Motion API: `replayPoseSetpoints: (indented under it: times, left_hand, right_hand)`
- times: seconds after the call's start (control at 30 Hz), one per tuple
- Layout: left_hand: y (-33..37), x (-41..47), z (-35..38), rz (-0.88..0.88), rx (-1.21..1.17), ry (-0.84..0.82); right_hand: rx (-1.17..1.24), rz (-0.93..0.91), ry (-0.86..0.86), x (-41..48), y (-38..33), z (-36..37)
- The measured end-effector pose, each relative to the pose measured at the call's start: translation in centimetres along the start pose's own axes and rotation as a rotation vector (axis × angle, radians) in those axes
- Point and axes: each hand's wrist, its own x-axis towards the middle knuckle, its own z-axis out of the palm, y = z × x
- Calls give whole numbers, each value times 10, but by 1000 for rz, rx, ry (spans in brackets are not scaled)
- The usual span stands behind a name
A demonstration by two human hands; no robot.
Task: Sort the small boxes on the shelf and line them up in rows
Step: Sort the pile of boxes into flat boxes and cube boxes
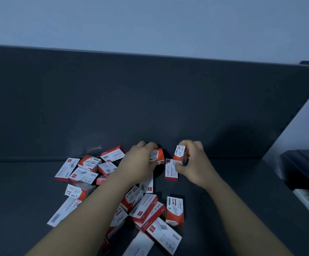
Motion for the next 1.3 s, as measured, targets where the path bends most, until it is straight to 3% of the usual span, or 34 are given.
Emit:
replayPoseSetpoints:
  times: [0.17,0.33,0.67,0.97,1.3]
  left_hand:
    - [-15,-33,-28,-78,-156,162]
    - [-49,-79,-52,-202,-149,274]
    - [-122,-191,-105,-452,-123,463]
    - [-206,-324,-170,-612,-35,514]
    - [-295,-423,-221,-756,52,462]
  right_hand:
    - [51,-115,-35,4,-33,11]
    - [-9,-213,-165,5,-84,43]
    - [-22,-434,-264,-17,-195,138]
    - [54,-519,-352,-73,-309,244]
    - [39,-554,-437,-117,-401,343]
